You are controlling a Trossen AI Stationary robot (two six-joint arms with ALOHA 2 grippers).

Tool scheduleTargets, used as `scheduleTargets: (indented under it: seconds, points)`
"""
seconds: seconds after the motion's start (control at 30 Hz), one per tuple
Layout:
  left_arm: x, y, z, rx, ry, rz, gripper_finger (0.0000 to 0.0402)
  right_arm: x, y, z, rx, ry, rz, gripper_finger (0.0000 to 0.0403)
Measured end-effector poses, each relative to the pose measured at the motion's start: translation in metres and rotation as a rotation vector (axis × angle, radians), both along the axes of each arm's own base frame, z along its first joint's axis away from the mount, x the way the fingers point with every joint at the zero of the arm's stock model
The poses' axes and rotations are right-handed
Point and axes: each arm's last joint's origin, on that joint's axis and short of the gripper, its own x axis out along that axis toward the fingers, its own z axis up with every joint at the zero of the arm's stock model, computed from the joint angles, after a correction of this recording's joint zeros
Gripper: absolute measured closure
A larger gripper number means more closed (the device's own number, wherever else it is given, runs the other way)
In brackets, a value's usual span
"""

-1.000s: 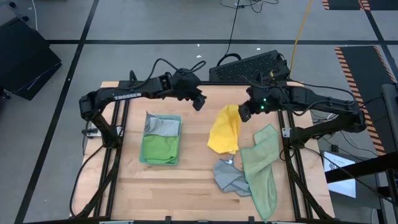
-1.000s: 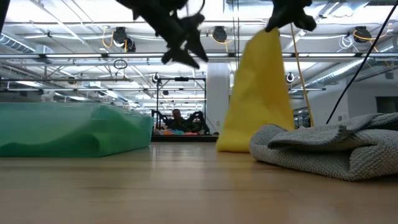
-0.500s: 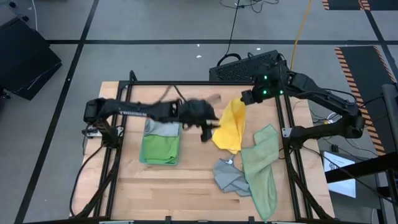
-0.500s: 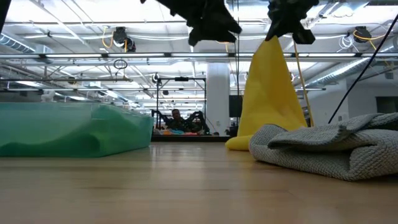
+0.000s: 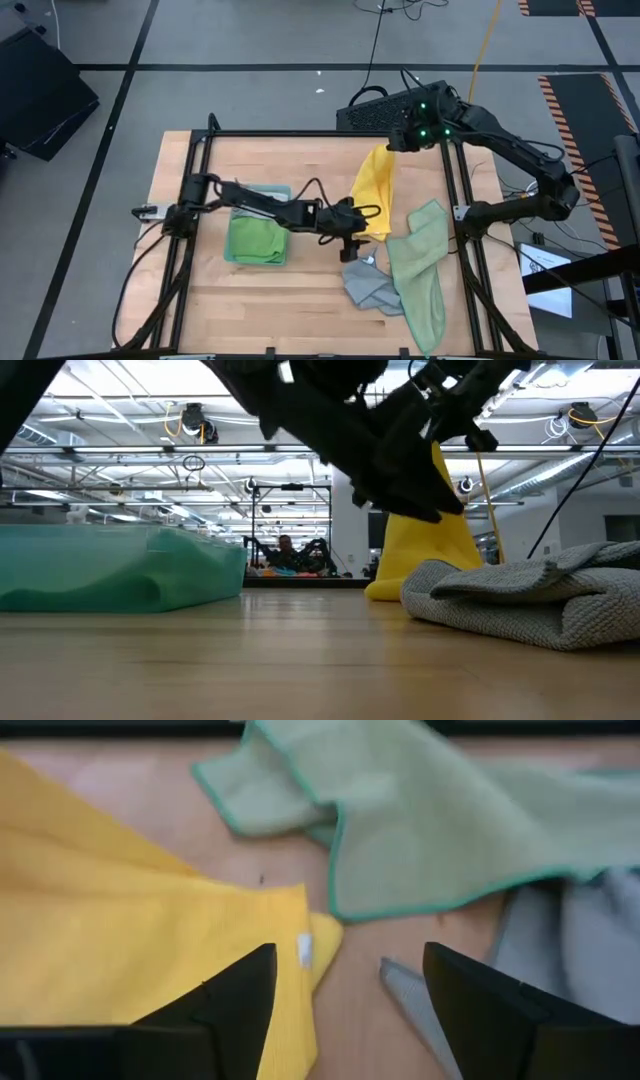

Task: Fold microfiber towels
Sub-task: Fold the yellow microfiber cloth

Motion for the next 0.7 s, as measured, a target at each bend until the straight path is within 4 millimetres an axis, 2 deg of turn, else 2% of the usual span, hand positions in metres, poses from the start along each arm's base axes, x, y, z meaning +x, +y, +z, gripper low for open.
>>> scheduleTargets:
  seconds: [0.13,0.33,0.57,0.7]
  points:
    - [0.009,0.006,-0.016,-0.007,-0.04,-0.009,0.015,0.0,-0.006,-0.003,0.005,0.006,-0.019,0.0403]
    - [0.015,0.016,-0.051,0.024,0.009,-0.047,0.0154,0.005,-0.01,-0.003,0.015,-0.034,-0.02,0.0403]
    - [0.018,0.031,-0.064,0.043,0.028,-0.016,0.0177,0.007,-0.012,-0.001,0.027,-0.078,-0.03,0.0403]
    - [0.019,0.041,-0.063,0.067,0.021,0.018,0.0225,0.008,-0.012,-0.001,0.032,-0.076,-0.032,0.0403]
